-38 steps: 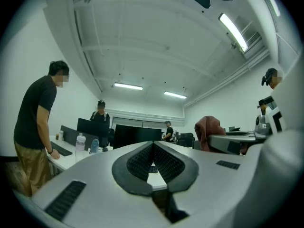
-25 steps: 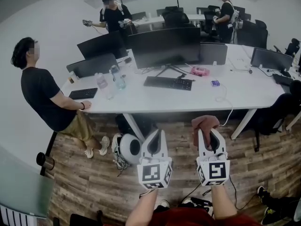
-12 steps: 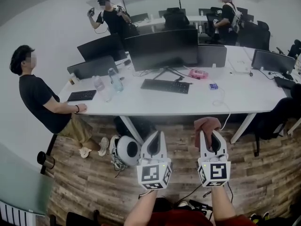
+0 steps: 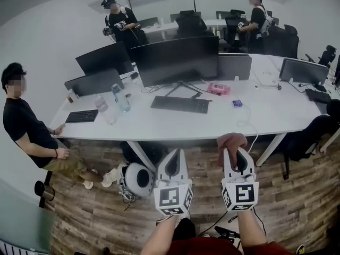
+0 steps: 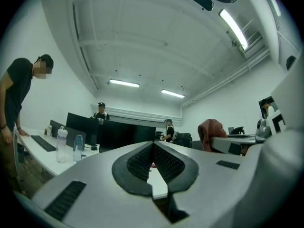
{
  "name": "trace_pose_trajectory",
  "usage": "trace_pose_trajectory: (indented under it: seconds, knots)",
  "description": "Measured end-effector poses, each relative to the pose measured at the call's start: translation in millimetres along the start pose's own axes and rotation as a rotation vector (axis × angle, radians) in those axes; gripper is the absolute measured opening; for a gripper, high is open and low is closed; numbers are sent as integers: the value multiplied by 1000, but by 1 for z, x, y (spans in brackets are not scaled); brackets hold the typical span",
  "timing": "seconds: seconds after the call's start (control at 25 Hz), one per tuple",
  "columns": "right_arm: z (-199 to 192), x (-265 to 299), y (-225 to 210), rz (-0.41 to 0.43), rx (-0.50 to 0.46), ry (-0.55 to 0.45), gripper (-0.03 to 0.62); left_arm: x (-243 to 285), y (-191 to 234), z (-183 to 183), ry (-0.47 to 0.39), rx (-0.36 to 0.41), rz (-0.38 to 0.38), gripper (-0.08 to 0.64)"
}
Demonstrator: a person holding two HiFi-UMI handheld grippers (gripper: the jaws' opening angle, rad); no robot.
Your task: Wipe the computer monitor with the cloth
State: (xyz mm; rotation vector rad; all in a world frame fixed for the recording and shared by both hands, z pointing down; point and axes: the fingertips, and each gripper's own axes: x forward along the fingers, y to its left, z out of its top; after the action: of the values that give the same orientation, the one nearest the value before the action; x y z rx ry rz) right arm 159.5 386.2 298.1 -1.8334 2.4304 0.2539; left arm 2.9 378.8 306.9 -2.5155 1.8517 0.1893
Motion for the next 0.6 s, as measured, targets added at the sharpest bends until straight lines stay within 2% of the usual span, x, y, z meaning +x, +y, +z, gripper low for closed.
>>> trace_pose_trajectory:
  seconds: [0.6]
  knots:
    - [-21,133,31,-46,-19,43,77,97,98,-3,9,-22,-34,23]
